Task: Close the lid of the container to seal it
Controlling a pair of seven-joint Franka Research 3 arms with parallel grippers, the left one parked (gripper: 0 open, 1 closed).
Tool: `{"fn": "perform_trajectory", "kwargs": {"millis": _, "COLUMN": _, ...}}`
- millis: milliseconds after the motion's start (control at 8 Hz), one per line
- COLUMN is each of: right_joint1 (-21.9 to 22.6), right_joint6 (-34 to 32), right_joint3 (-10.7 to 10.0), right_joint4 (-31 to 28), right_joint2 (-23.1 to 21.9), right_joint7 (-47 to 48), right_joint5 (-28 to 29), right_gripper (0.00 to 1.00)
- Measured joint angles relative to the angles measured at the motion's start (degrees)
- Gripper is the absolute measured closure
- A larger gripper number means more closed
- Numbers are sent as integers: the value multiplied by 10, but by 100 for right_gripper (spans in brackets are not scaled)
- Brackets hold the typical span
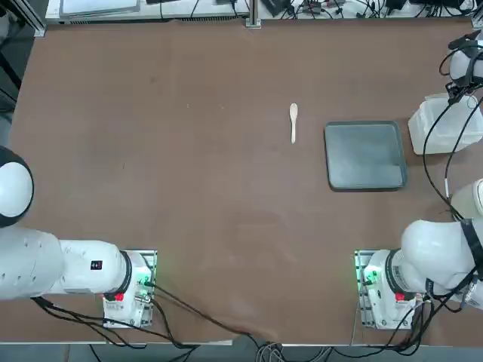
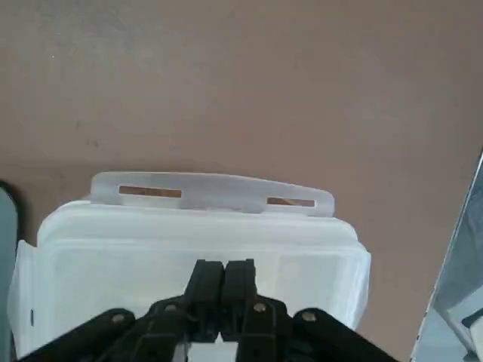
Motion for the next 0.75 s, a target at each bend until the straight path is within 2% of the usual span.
{"fn": "perform_trajectory", "kwargs": {"millis": 750, "right_joint1": -1, "right_joint6": 2, "right_joint3": 0, "right_joint4": 0, "right_joint2": 1, "right_joint7": 0, "right_joint5": 0, "right_gripper": 99}}
